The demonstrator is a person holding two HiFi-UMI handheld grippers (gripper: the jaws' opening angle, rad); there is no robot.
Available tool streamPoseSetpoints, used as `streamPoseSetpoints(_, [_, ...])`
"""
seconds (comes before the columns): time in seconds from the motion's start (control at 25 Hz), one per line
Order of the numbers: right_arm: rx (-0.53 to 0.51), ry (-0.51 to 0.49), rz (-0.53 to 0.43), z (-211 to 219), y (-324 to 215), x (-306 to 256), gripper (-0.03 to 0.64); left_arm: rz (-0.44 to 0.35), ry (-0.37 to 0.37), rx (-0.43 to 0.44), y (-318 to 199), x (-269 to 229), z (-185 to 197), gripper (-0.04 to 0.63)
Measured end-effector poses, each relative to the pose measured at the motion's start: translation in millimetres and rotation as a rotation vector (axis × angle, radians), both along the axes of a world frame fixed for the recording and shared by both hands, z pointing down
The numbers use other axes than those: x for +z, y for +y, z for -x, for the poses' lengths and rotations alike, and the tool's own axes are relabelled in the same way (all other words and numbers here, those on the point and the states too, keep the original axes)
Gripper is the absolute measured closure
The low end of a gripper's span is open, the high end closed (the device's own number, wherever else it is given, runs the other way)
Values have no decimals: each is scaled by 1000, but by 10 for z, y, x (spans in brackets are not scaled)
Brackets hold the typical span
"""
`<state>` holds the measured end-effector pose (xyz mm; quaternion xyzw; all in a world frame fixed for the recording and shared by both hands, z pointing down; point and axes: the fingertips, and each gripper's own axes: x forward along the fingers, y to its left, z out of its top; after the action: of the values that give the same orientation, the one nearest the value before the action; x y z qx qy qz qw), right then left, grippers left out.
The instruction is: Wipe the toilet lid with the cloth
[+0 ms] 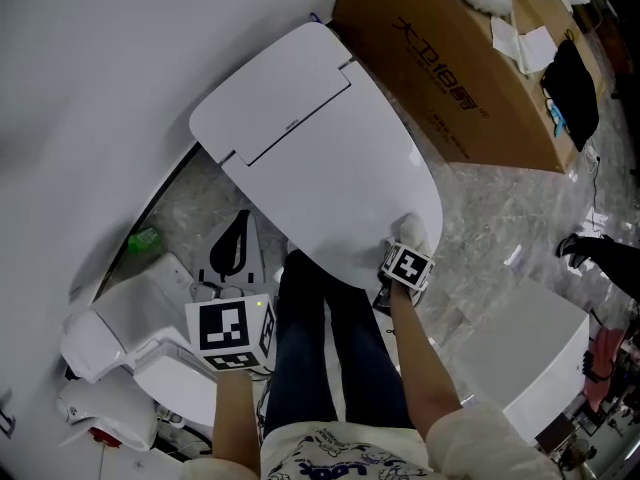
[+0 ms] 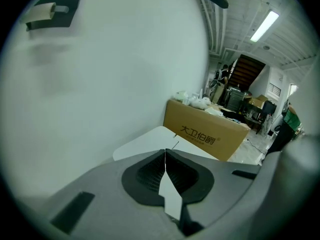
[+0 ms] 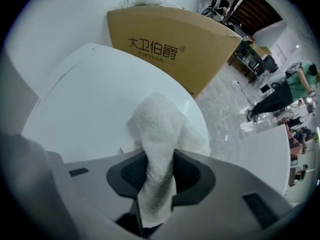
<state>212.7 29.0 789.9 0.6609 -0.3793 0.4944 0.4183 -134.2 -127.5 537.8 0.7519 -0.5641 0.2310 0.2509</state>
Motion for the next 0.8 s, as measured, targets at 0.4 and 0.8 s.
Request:
streamPoseSetpoints(0.4, [-79,-12,-55,579,-888,-42,505,3,-5,-68,2,26,373,586])
streamPoseSetpoints(0.8, [-235,3,-106,1185,-1730,-115,505,10,-12,-112,45,73,582,586])
